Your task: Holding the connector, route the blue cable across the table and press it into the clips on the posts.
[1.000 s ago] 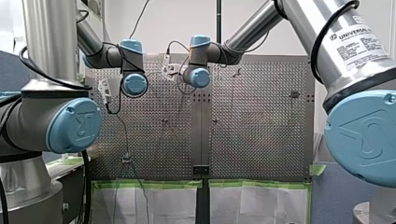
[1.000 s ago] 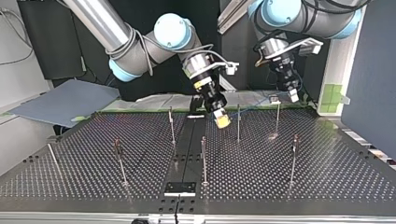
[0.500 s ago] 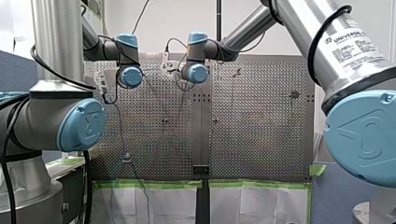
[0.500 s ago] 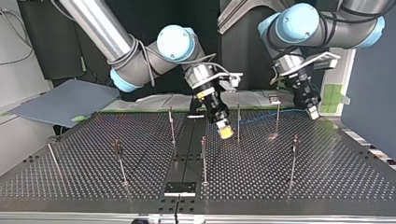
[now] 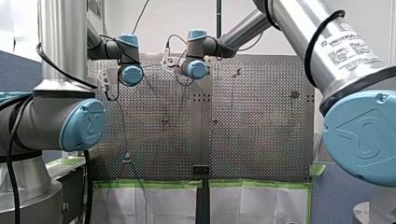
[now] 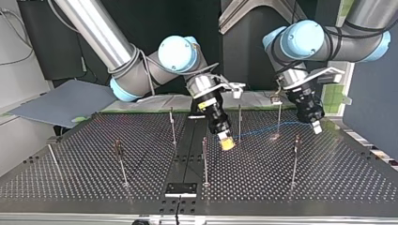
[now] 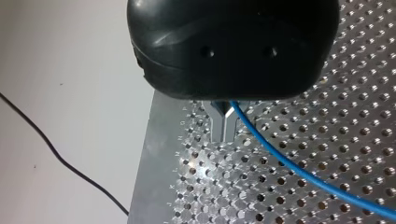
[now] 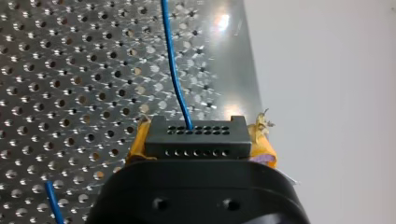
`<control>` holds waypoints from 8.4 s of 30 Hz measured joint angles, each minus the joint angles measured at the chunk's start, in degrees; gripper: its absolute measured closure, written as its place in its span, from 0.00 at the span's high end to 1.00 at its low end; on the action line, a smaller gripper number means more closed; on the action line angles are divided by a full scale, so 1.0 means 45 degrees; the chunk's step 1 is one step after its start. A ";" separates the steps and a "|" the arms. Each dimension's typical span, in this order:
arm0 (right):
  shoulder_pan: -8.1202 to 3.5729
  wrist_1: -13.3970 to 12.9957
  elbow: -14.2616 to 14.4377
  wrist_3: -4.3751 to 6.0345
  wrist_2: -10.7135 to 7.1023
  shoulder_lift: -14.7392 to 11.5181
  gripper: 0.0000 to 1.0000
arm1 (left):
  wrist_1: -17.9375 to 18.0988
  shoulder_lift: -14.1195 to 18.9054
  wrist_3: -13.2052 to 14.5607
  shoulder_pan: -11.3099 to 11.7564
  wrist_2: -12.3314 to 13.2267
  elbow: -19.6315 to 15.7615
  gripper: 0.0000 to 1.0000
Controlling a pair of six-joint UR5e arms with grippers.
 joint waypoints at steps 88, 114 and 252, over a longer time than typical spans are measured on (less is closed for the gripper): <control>-0.0023 0.1745 -0.2998 -0.0222 0.0395 0.1099 0.00 | -0.1147 -0.3442 -0.1781 0.2331 0.2486 0.2963 0.49; 0.0236 0.2067 -0.2807 -0.0197 0.0867 0.1874 0.00 | -0.4057 -0.1088 -0.2703 0.2129 0.3807 0.0971 1.00; -0.0331 0.2204 -0.2494 -0.0221 0.0877 0.1960 0.00 | -0.1706 -0.1234 0.1338 -0.0844 0.2495 0.2117 1.00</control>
